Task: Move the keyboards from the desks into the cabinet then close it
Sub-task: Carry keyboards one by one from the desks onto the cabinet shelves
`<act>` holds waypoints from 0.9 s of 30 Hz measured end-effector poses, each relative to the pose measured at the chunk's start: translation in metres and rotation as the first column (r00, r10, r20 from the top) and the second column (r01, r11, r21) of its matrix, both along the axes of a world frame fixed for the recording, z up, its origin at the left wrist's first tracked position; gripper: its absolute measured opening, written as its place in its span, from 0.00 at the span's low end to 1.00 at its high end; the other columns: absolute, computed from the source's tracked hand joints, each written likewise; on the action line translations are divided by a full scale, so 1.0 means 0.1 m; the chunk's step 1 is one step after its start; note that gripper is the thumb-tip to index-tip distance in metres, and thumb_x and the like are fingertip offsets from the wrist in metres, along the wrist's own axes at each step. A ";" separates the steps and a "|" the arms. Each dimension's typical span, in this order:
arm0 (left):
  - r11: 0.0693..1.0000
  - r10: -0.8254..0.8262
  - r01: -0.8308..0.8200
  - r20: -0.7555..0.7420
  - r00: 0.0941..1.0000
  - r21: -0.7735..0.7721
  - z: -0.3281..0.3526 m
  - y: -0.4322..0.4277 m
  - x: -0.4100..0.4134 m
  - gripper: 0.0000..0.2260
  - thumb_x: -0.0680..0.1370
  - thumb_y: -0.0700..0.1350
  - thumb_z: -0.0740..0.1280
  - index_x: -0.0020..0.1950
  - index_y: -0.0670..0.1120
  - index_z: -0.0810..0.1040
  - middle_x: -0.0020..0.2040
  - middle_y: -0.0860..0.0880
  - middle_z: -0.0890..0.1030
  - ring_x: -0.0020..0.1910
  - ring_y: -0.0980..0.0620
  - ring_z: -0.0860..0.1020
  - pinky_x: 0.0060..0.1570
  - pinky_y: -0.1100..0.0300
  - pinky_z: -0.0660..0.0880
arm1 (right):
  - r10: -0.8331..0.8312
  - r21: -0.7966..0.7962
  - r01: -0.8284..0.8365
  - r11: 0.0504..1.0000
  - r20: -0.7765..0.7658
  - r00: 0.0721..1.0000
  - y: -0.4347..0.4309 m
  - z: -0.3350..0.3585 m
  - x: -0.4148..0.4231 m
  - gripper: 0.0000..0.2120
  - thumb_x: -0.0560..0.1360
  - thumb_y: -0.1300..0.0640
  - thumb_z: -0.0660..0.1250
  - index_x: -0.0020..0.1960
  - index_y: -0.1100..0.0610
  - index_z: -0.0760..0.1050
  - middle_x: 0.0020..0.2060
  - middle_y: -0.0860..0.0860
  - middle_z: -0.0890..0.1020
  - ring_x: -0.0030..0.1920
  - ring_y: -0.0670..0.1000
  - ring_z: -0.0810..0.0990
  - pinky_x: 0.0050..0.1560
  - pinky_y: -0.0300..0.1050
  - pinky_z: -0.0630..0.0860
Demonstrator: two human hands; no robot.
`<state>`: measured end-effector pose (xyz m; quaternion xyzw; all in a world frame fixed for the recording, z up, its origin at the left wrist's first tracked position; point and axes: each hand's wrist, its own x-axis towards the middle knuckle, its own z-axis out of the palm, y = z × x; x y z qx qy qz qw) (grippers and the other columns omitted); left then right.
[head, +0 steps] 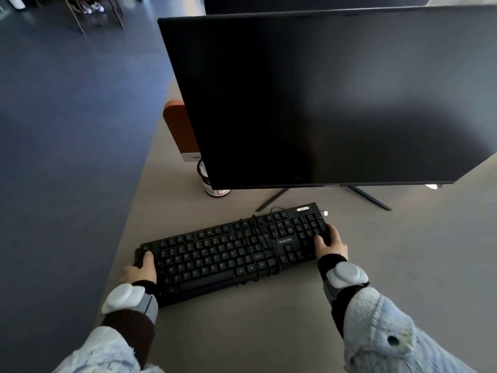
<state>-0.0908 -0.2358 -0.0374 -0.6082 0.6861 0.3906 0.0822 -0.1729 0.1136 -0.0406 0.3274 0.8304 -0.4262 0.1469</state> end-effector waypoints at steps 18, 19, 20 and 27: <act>0.899 0.316 -0.396 -0.347 0.883 -0.187 1.31 0.27 2.15 0.31 0.75 0.62 0.55 0.63 0.39 0.75 0.63 0.34 0.76 0.61 0.34 0.74 0.61 0.45 0.68 | 0.231 -0.129 -0.303 0.944 -0.398 0.888 -0.36 1.36 0.96 0.23 0.73 0.50 0.60 0.68 0.43 0.65 0.51 0.53 0.63 0.42 0.56 0.70 0.50 0.45 0.67; 0.885 0.337 -0.423 -0.358 0.871 -0.194 1.38 0.27 2.33 0.31 0.75 0.63 0.55 0.63 0.38 0.75 0.63 0.34 0.76 0.61 0.34 0.74 0.61 0.45 0.68 | 0.254 -0.136 -0.336 0.932 -0.416 0.873 -0.44 1.45 1.04 0.24 0.73 0.50 0.60 0.69 0.44 0.65 0.52 0.53 0.62 0.43 0.56 0.70 0.50 0.45 0.67; 0.865 0.370 -0.461 -0.368 0.853 -0.199 1.44 0.26 2.55 0.32 0.75 0.63 0.54 0.63 0.38 0.75 0.63 0.34 0.76 0.61 0.34 0.74 0.60 0.45 0.68 | 0.288 -0.136 -0.378 0.916 -0.434 0.854 -0.56 1.55 1.15 0.24 0.73 0.50 0.60 0.69 0.44 0.65 0.52 0.53 0.62 0.44 0.57 0.71 0.51 0.44 0.67; 0.691 0.627 -0.722 -0.467 0.623 -0.035 1.75 -0.20 4.13 0.36 0.75 0.66 0.53 0.69 0.38 0.70 0.68 0.36 0.72 0.67 0.37 0.71 0.68 0.45 0.65 | 0.527 -0.085 -0.657 0.749 -0.524 0.669 -1.79 2.11 2.04 0.31 0.67 0.44 0.59 0.70 0.47 0.65 0.61 0.62 0.66 0.49 0.58 0.71 0.62 0.46 0.66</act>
